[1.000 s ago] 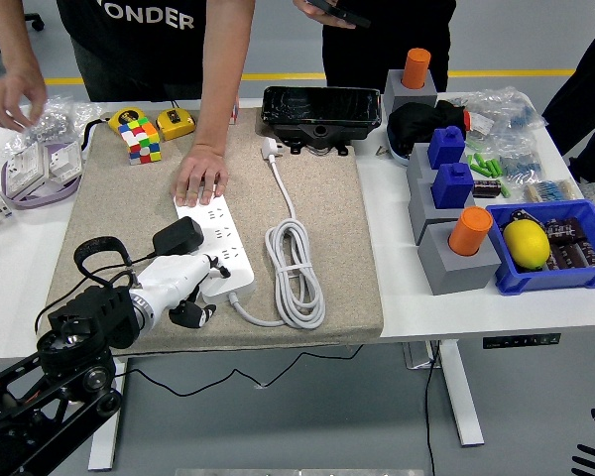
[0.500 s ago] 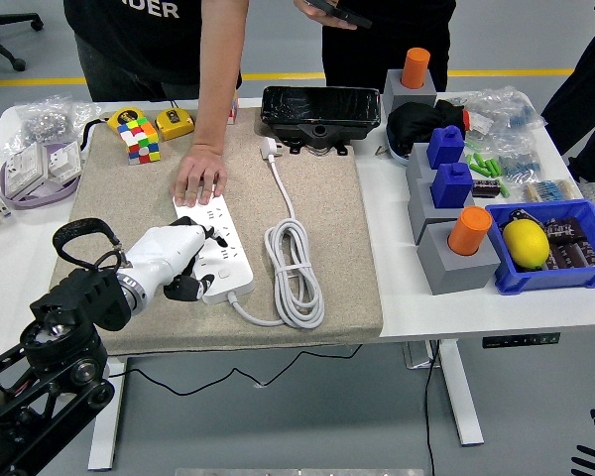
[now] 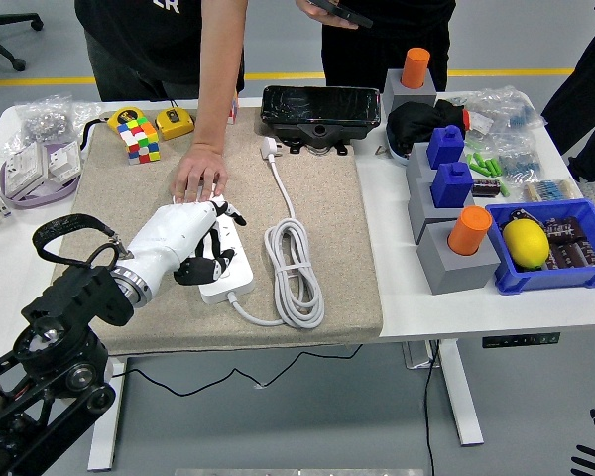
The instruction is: Pick up the plug,place it near the board,insert it into the board,press the button
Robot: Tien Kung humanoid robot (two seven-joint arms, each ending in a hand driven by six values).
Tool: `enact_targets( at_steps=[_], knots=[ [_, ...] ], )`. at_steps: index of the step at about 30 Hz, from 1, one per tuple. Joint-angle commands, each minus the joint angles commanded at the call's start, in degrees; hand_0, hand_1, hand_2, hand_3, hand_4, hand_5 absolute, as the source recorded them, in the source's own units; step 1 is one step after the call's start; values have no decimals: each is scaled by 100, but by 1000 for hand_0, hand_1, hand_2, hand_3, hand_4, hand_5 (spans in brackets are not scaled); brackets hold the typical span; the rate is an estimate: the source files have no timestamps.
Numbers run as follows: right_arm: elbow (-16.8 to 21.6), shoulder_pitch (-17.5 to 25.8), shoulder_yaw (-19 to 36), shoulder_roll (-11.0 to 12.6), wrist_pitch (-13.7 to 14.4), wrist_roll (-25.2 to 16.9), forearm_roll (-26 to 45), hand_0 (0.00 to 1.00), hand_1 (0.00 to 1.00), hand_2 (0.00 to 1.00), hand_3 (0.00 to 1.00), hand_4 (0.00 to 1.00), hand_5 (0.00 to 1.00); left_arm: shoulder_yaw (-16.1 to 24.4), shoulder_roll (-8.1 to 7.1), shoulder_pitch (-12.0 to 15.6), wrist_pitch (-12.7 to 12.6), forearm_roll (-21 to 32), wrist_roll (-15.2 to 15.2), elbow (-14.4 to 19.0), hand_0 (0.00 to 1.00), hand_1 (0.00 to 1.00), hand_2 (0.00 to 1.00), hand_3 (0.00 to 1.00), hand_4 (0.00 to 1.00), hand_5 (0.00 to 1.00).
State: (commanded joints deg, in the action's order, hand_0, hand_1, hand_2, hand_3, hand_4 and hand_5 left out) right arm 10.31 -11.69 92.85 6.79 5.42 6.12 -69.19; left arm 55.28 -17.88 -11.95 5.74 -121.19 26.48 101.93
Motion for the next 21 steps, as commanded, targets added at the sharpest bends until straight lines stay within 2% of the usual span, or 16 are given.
enact_targets(
  at_steps=[4, 5, 10, 11, 16, 17, 21],
  knots=[
    [0, 2, -2, -3, -2, -7, 0, 669, 578, 600, 636, 998, 998, 3, 15, 3, 107, -29, 21, -7, 301, 309, 420, 741, 593, 62],
    [0, 1, 1, -3, -2, -6, -4, 669, 578, 600, 636, 998, 998, 0, 16, 1, 151, -27, 28, -39, 226, 121, 239, 802, 600, 2],
    [0, 1, 2, -3, -3, -7, -5, 669, 578, 600, 636, 998, 998, 0, 29, 7, 319, -16, 48, -227, 226, 121, 239, 802, 600, 2],
    [0, 0, 3, -2, -3, -7, -5, 668, 578, 600, 636, 998, 998, -1, 32, 7, 345, -16, 53, -257, 183, 19, 128, 783, 447, 2],
    [0, 1, 14, 2, 0, -4, -3, 668, 578, 600, 636, 998, 998, -26, 32, 13, 528, 59, 88, -484, 183, 19, 128, 783, 447, 2],
    [0, 2, 10, 3, 0, -7, 2, 668, 578, 600, 636, 998, 998, -34, 29, 15, 568, 63, 100, -505, 176, 2, 110, 769, 356, 2],
    [0, 1, 11, 2, -1, -8, 0, 668, 578, 600, 636, 998, 998, -65, 13, 19, 706, 114, 130, -563, 176, 2, 110, 769, 356, 2]
  ],
)
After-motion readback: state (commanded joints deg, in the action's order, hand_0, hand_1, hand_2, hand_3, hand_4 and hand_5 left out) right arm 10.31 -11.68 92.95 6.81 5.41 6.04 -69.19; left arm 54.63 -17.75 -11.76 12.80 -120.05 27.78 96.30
